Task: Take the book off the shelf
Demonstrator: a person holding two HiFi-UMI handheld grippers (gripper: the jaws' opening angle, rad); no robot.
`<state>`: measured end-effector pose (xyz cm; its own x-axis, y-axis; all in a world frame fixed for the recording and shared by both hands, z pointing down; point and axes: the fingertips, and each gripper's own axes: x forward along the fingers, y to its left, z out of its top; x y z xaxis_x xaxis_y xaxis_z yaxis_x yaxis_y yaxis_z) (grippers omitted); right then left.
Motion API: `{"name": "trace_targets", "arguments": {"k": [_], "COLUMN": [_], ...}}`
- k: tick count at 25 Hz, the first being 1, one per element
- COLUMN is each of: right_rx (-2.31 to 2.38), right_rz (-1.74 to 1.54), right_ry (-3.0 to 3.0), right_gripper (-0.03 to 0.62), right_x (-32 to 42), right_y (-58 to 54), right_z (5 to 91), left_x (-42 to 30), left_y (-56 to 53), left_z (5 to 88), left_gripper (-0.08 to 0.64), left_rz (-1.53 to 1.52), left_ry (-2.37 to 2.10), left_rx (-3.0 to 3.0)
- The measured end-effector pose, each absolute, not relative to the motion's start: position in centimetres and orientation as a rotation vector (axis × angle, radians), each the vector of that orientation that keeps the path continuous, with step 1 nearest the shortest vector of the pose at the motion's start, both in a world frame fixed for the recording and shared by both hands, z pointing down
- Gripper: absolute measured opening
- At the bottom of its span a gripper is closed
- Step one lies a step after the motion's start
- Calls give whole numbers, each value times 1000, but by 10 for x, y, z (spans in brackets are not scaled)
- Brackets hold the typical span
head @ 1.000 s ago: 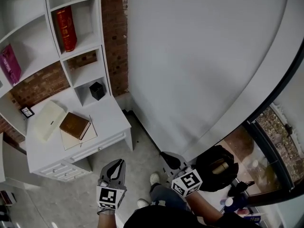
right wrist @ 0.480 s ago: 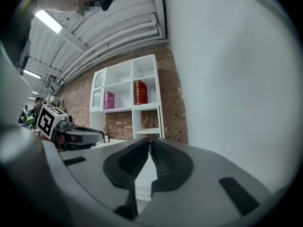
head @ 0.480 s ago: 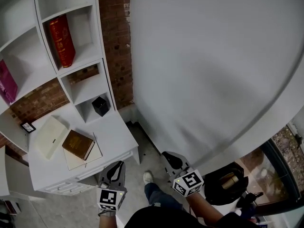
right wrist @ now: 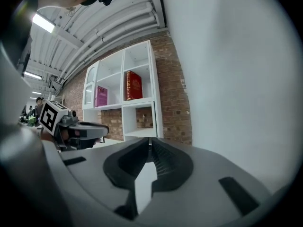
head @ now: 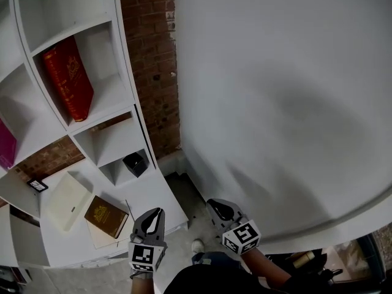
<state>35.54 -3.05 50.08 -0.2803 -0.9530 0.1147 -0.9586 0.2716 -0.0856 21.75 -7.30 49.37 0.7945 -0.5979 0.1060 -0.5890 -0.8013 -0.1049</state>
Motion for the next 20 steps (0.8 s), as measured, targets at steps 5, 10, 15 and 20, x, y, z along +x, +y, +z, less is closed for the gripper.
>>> {"name": "trace_targets", "arguments": {"k": [5,10,15,20], "right_rx": [1759,1627,1481,1273], "right_rz": [208,187,167,120], "right_ry": [-2537,-2622,-2710,-2806], "right_gripper": [28,28,28,28], "right_x": [357,344,315,258], "right_y": [-87,-133,-168,-194], "right_z": [493,488,483,472], "left_x": [228,222,199,153], "left_y": [-124,-162,-180,-187], "left_z": [493,491,490,488], "left_gripper": [11,11,11,11], "left_rz": [-199,-186,-192,-209], "left_ry": [1025,1133,1265,1413], "left_rx": [-2897,-2858,-2803,-2722]}}
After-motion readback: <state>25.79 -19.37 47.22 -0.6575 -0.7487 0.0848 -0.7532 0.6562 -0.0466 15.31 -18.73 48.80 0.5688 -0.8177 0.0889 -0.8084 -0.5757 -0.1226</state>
